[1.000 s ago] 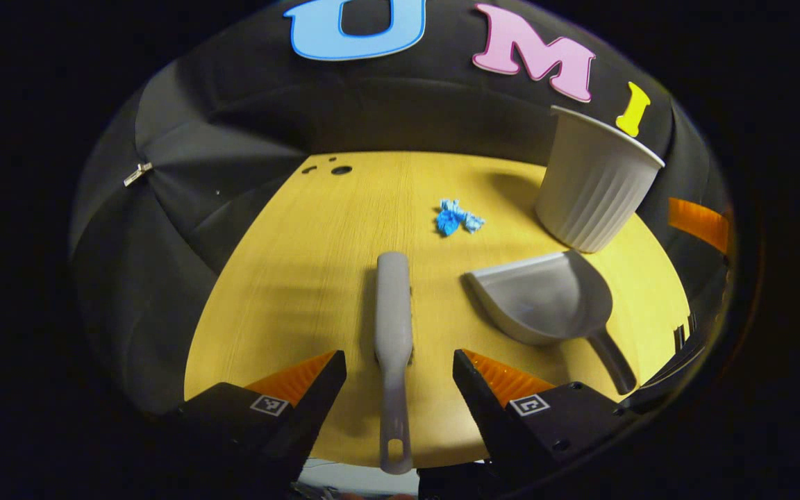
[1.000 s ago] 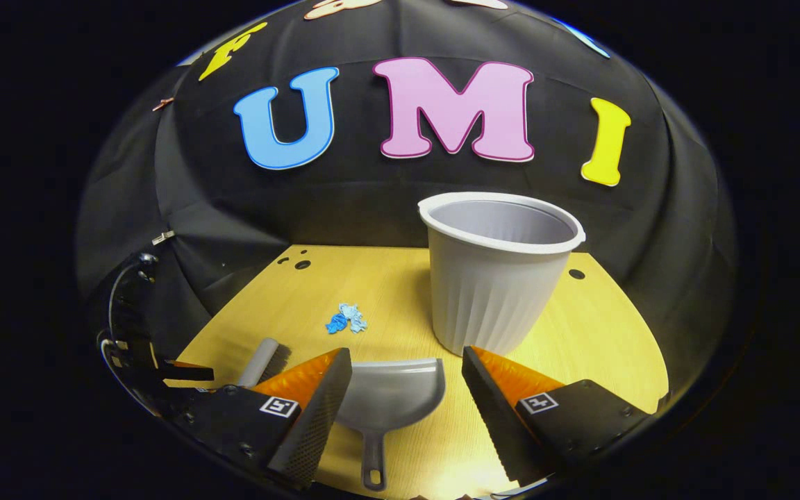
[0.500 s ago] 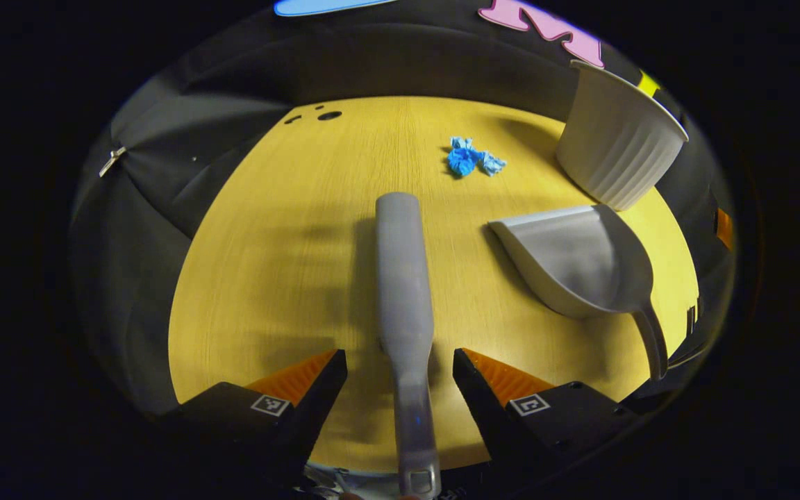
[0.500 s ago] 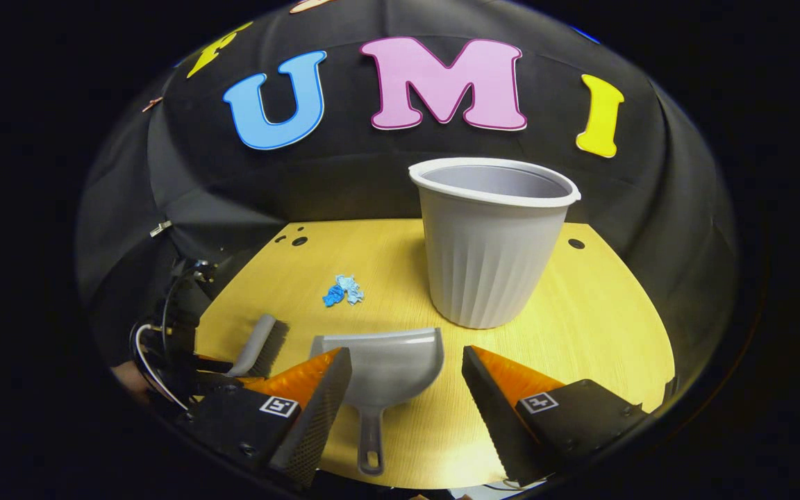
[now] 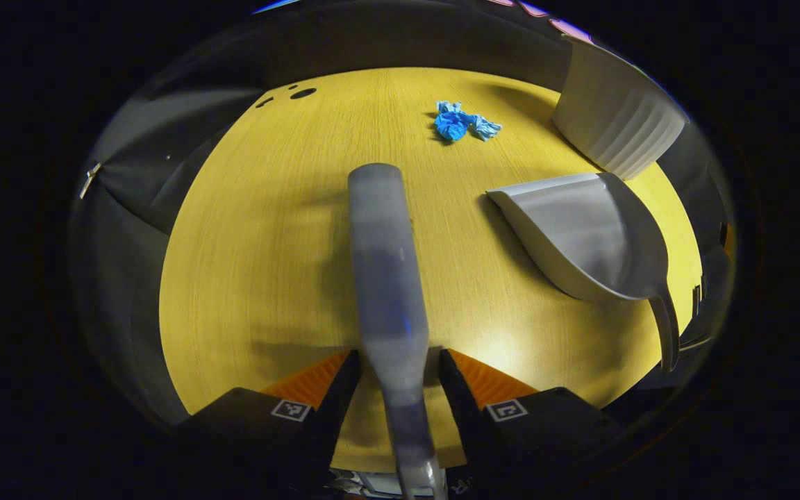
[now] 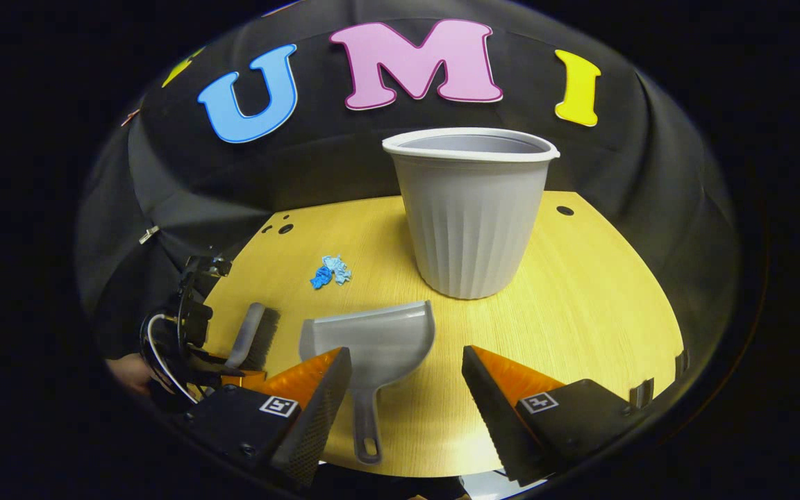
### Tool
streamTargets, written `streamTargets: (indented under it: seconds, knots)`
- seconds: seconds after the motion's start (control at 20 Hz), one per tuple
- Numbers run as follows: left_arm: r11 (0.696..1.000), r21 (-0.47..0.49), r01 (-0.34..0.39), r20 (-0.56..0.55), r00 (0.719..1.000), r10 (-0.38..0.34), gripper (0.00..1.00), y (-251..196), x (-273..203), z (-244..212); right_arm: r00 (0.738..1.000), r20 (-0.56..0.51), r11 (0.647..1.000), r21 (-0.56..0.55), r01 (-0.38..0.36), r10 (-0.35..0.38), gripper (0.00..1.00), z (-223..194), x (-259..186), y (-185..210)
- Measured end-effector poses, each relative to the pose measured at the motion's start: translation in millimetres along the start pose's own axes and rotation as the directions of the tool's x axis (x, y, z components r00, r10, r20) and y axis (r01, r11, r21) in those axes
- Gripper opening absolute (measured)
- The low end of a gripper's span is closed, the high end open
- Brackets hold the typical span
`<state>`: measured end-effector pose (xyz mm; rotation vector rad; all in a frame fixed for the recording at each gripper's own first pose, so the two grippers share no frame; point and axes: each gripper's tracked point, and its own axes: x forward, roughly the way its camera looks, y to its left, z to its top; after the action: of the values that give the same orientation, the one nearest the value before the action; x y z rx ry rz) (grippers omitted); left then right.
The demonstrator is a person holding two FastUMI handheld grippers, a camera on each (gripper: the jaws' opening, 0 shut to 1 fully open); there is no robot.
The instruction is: Pick up the small broom and dustpan from the desktop, sweep the trash into the dustpan with the broom, and then empty the trash into the garbage bin.
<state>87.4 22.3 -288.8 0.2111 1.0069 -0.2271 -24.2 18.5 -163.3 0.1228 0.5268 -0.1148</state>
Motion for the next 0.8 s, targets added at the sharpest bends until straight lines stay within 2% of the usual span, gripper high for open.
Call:
streamTargets:
  seconds: [0.05,0.1,0.15,0.2,0.3,0.4,0.45,0.5,0.6,0.8]
  knots:
    - [1.0,-0.006,-0.002,-0.01,1.0,0.002,0.76,0,0,-2,1.0,-0.007,1.0,0.001,-0.002,0.002,0.99,-1,2,1]
    - [1.0,-0.012,-0.006,-0.01,1.0,0.006,0.65,0,0,-1,1.0,-0.017,1.0,-0.001,-0.007,0.007,0.99,-3,3,3]
    - [1.0,-0.015,-0.009,-0.014,1.0,0.009,0.6,0,2,-1,1.0,-0.028,1.0,-0.004,-0.014,0.014,0.99,-6,4,5]
    - [1.0,-0.015,-0.011,-0.01,1.0,0.011,0.48,1,1,-2,0.999,-0.044,1.0,-0.009,-0.023,0.022,0.99,-8,6,8]
    - [1.0,-0.028,-0.011,0.002,1.0,0.011,0.35,1,-2,-2,0.996,-0.074,0.999,-0.021,-0.041,0.039,0.99,-15,9,15]
    - [0.999,-0.032,-0.012,0.021,1.0,0.012,0.34,2,-1,-2,0.993,-0.106,0.998,-0.033,-0.056,0.052,0.99,-20,12,18]
    - [0.999,-0.034,-0.008,0.031,0.999,0.009,0.26,2,0,-2,0.991,-0.122,0.998,-0.036,-0.06,0.056,0.99,-23,13,21]
    - [1.0,-0.028,-0.003,0.042,0.999,0.004,0.28,2,-1,-1,0.988,-0.143,0.997,-0.042,-0.062,0.055,0.99,-27,17,23]
    - [1.0,-0.019,0.02,0.052,0.998,-0.019,0.26,2,-2,-3,0.981,-0.185,0.997,-0.053,-0.06,0.049,0.99,-39,25,27]
    - [0.996,-0.073,0.057,0.084,0.995,-0.051,0.25,8,-12,-3,0.965,-0.26,0.996,-0.069,-0.063,0.043,0.99,-60,33,30]
